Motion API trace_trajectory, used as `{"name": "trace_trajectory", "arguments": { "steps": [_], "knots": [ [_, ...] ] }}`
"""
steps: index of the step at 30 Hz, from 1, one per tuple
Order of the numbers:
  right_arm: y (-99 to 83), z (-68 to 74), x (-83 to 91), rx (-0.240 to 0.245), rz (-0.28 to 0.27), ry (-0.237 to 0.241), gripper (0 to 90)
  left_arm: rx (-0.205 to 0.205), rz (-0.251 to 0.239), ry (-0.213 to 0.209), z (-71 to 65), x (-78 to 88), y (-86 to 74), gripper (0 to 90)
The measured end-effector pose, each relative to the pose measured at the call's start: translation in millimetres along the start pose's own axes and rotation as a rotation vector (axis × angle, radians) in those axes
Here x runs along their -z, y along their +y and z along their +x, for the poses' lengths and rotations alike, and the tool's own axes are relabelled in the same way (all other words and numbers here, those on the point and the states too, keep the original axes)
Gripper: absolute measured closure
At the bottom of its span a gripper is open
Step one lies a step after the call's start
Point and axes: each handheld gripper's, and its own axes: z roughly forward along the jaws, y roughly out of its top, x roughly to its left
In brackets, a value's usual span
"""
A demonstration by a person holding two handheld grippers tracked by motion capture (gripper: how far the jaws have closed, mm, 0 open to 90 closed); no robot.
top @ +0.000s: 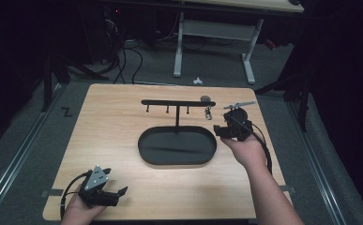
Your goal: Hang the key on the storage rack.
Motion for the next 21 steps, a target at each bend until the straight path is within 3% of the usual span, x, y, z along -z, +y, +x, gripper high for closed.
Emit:
{"name": "trace_trajectory", "arguments": {
  "steps": [10,16,19,20,21],
  "knots": [
    [-71.1,-11.5,-20.3,-0.071,-0.034,0.004,44.2,-0.014,0.008,-0.008,-1.5,-6.0,2.8,7.8],
    [-102.8,-13.8,-28.6,-0.078,-0.064,-0.009,43.9,-0.022,0.016,-0.008,-2.5,-7.2,2.6,7.8],
    [-129.1,-10.2,-33.1,-0.073,-0.09,-0.015,43.7,-0.021,0.015,-0.006,-1.9,-7.0,2.2,7.8],
    [-129.1,-10.2,-33.1,-0.073,-0.09,-0.015,43.7,-0.015,0.014,-0.007,-1.3,-6.7,2.0,7.8],
    [-142.5,-6.5,-34.6,-0.074,-0.11,-0.016,42.9,-0.007,0.009,-0.007,0.0,-6.2,1.4,7.8]
  ]
}}
